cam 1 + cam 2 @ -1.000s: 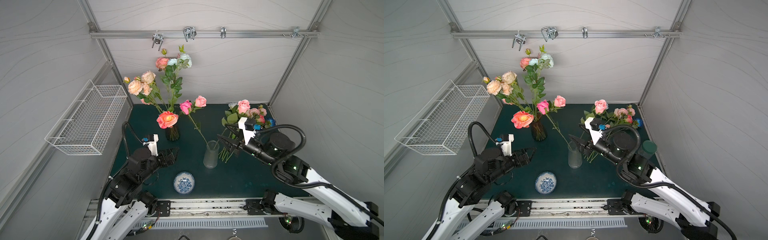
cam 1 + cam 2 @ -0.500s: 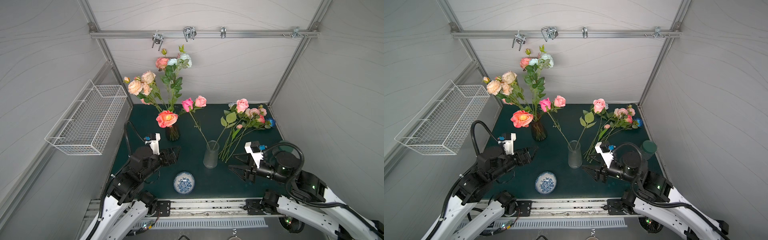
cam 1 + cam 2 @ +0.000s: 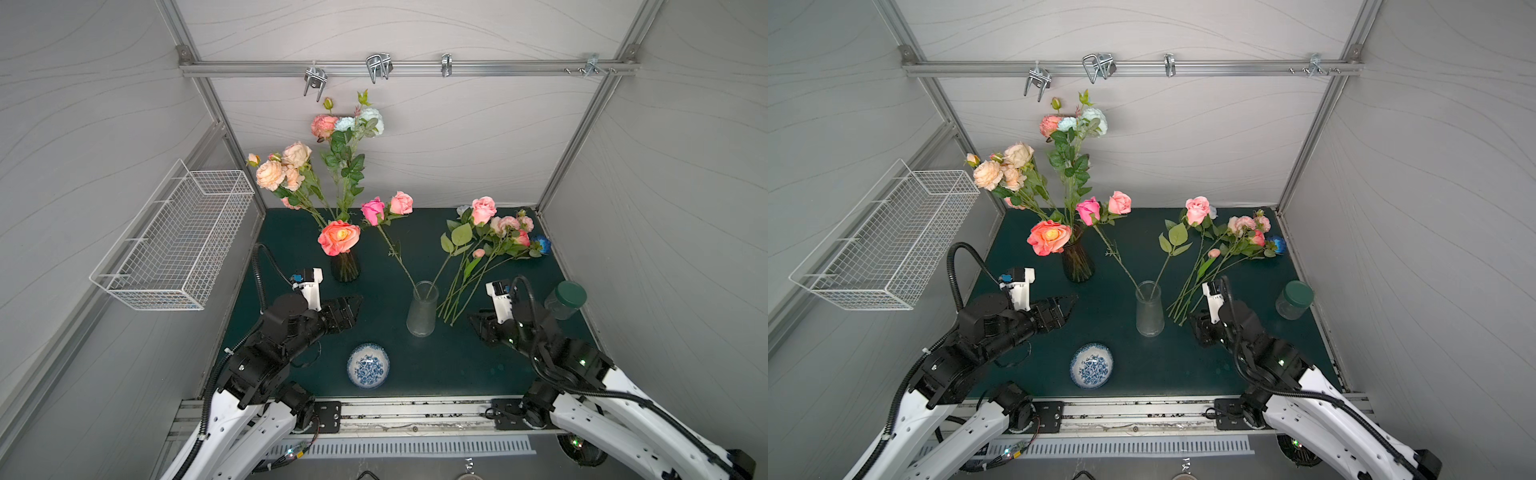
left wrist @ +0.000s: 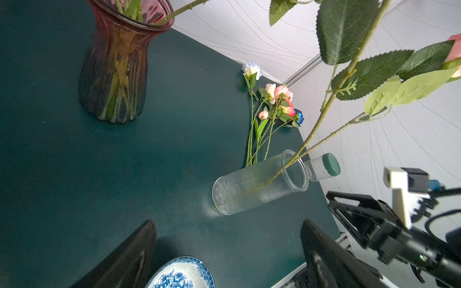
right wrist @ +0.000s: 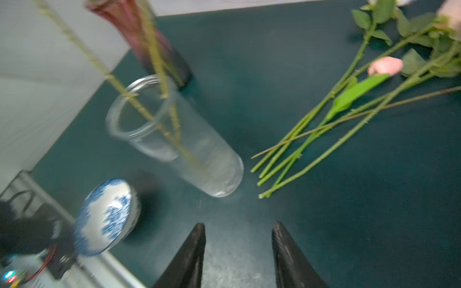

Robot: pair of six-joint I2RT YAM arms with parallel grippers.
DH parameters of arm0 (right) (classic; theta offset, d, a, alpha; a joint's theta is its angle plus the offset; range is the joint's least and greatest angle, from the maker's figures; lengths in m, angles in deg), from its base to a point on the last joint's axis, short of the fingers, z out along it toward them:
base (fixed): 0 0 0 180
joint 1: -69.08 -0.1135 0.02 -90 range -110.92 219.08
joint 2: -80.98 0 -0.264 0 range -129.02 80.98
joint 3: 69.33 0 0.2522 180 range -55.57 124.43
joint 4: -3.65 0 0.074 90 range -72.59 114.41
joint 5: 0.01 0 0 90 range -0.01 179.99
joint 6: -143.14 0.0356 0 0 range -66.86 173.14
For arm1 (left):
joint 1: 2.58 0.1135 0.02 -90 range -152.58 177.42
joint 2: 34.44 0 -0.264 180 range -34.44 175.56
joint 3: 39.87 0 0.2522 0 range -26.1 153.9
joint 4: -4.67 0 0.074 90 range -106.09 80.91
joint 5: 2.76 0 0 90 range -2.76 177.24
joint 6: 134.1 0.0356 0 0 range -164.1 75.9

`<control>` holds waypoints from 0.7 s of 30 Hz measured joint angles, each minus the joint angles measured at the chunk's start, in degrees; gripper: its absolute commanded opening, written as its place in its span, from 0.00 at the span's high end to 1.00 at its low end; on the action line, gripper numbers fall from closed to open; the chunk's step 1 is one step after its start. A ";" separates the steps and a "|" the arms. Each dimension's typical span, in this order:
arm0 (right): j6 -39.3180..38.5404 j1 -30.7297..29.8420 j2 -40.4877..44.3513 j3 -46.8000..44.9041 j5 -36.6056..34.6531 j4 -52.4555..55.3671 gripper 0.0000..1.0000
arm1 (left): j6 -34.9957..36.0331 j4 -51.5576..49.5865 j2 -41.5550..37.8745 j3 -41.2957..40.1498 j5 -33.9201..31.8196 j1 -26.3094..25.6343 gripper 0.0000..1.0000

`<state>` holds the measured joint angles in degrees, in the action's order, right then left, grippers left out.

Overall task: Arrange flowers in a vase
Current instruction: Pick up the flower from the flowers.

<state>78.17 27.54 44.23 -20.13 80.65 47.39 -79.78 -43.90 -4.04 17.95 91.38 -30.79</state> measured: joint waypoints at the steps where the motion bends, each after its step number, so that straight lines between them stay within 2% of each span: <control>1: 0.74 3.52 -2.45 -0.02 1.07 -1.14 0.56 | 0.00 0.00 0.00 0.00 0.04 0.00 0.08; 6: 5.27 20.44 -15.82 -0.07 8.48 -9.38 0.58 | 0.00 0.02 -0.24 -0.07 0.48 0.02 0.08; 9: 7.30 26.99 -25.88 1.57 10.80 -13.84 0.61 | 0.00 0.07 -0.70 -0.31 0.61 0.00 0.08; 14: 9.22 32.33 -42.62 10.56 11.43 -18.10 0.66 | 0.07 0.11 -1.16 -0.61 0.61 0.00 0.08; 21: 9.16 34.88 -61.83 27.10 9.46 -19.30 0.73 | 0.85 -0.20 -1.77 -0.61 0.57 0.02 0.08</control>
<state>87.33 62.42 -17.60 6.98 90.11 28.09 -78.93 -44.09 -5.81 17.34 91.95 -30.77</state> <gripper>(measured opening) 0.293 0.924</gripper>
